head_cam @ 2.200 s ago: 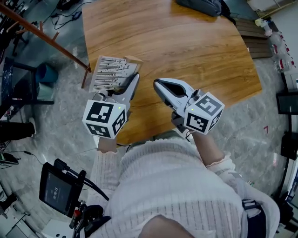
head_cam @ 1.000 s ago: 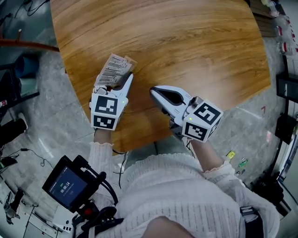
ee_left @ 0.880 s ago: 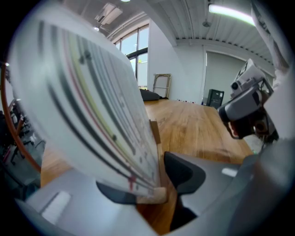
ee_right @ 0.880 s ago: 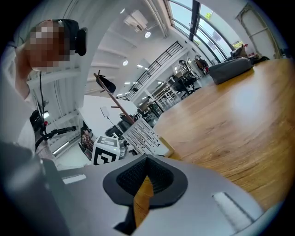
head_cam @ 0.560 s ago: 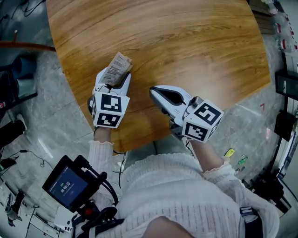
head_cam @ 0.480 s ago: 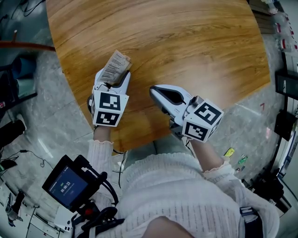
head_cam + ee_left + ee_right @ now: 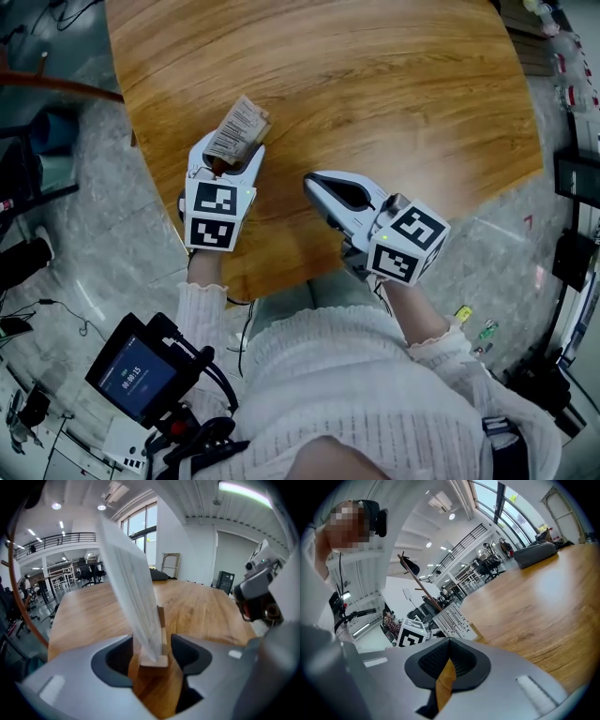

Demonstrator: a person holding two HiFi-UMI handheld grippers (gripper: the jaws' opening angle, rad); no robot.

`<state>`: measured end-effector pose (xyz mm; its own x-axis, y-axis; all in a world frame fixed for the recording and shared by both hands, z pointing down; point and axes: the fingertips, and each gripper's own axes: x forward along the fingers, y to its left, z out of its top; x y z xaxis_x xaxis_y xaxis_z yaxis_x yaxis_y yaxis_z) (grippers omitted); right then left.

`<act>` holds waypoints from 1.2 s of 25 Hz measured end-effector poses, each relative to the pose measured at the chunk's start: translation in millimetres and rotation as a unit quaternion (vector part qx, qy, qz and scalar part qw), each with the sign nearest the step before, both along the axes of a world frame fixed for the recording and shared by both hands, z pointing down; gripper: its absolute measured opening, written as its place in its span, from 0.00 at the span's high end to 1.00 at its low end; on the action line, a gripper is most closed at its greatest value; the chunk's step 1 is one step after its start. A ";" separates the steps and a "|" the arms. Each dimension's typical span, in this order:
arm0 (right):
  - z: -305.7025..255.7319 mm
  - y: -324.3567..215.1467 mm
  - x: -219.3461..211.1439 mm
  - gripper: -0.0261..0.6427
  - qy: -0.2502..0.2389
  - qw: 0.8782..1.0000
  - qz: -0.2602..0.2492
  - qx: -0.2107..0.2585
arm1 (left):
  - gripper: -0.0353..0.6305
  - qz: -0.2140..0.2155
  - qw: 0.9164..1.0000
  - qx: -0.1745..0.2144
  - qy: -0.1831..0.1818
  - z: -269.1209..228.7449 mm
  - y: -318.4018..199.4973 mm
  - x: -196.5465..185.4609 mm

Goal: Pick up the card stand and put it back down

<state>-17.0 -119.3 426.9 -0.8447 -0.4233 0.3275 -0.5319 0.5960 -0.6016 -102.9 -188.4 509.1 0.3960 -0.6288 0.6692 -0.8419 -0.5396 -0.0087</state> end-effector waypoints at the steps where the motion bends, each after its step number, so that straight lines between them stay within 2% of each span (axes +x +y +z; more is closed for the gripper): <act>1: -4.2 1.5 0.9 0.96 0.000 1.000 -0.001 0.005 | 0.58 -0.007 1.000 0.001 0.006 -6.2 4.1 -2.1; 7: -33.6 15.9 0.5 0.96 0.005 0.999 -0.016 0.036 | 0.58 -0.064 0.997 0.026 0.023 -52.4 34.4 -23.0; 10: -46.8 24.8 2.5 0.96 0.011 0.998 -0.026 0.053 | 0.60 -0.075 0.996 0.038 0.029 -76.0 52.9 -23.2; 12: -56.0 26.0 2.7 0.96 0.019 0.997 -0.033 0.070 | 0.62 -0.077 0.995 0.052 0.033 -91.7 63.8 -20.2; 16: -70.8 29.7 2.5 0.96 0.039 0.993 -0.044 0.100 | 0.66 -0.070 0.992 0.083 0.064 -121.7 84.4 -3.1; 20: -77.4 37.0 -1.7 0.96 0.048 0.990 -0.057 0.117 | 0.83 -0.055 0.990 0.106 0.070 -136.7 98.4 12.1; 24: -78.1 41.7 -4.6 0.96 0.048 0.989 -0.067 0.124 | 0.93 -0.050 0.988 0.107 0.100 -146.2 107.4 23.8; 30: -78.8 51.4 -1.8 0.96 0.056 0.986 -0.081 0.134 | 0.93 -0.050 0.982 0.116 0.143 -159.3 121.9 35.7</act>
